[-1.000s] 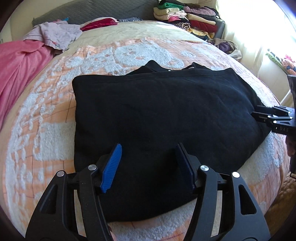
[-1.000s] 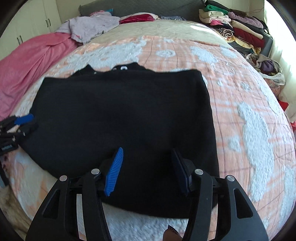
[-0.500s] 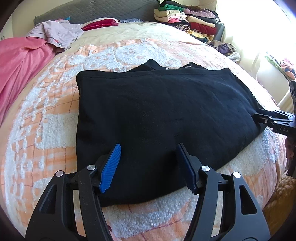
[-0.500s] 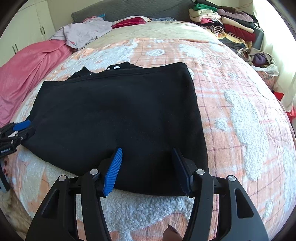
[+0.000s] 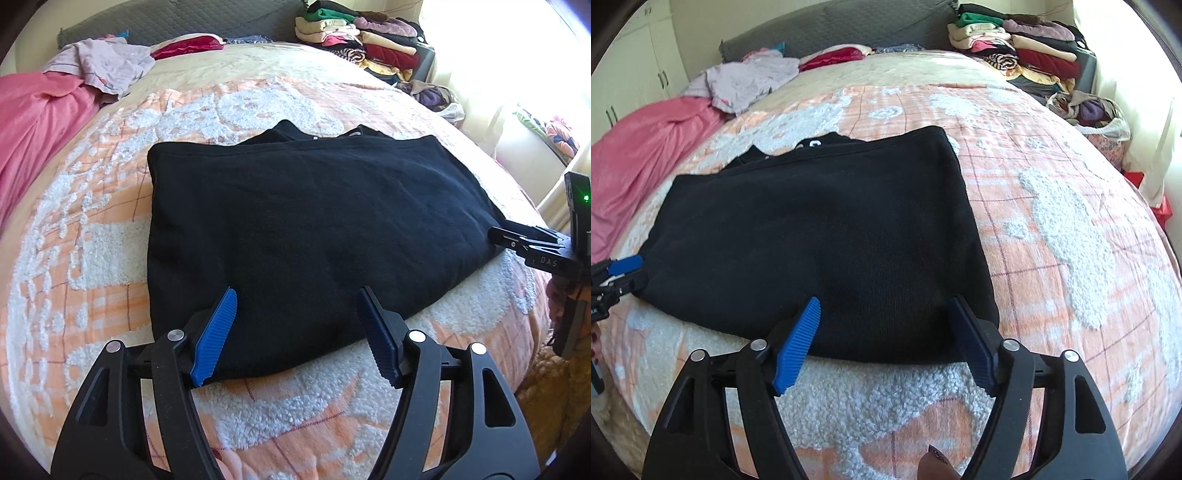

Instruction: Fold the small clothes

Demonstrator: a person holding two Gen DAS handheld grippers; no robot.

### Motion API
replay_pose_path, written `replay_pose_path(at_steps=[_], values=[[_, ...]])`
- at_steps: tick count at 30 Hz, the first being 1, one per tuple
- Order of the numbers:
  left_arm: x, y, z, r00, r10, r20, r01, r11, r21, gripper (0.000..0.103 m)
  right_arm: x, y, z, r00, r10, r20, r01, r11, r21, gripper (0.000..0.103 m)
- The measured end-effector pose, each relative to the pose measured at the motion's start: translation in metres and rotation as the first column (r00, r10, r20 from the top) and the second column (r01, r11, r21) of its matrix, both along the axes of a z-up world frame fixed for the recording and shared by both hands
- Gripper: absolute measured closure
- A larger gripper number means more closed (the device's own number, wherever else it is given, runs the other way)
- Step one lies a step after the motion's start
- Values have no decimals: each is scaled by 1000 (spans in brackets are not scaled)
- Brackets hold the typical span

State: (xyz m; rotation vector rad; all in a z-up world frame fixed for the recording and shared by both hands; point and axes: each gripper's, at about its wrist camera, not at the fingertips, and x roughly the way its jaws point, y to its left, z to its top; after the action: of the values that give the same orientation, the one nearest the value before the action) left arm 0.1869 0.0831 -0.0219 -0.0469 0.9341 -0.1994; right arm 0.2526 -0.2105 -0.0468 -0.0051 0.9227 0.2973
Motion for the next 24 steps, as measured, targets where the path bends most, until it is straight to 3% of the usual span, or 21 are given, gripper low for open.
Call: replay_pose_path(at_steps=[1,3,13,24], values=[[-1,0,2,1000,-2,2,2,1000,-3,32,-1,1,1,1000,-2,3,2,1000,1,28],[-4,0,5,1000,-4,10,4,1000,0,30,-5,1,6,1000,-6,21,6,1000,9,21],[-8,5,17,999,1,44,0,1000,-9,18,-21,-2,29,996,-53,76,47,996,72,9],[-14,17,30,997,34,74,-34,999,-11,10,-39,25,59,990,5,141,-19,995,95,6]])
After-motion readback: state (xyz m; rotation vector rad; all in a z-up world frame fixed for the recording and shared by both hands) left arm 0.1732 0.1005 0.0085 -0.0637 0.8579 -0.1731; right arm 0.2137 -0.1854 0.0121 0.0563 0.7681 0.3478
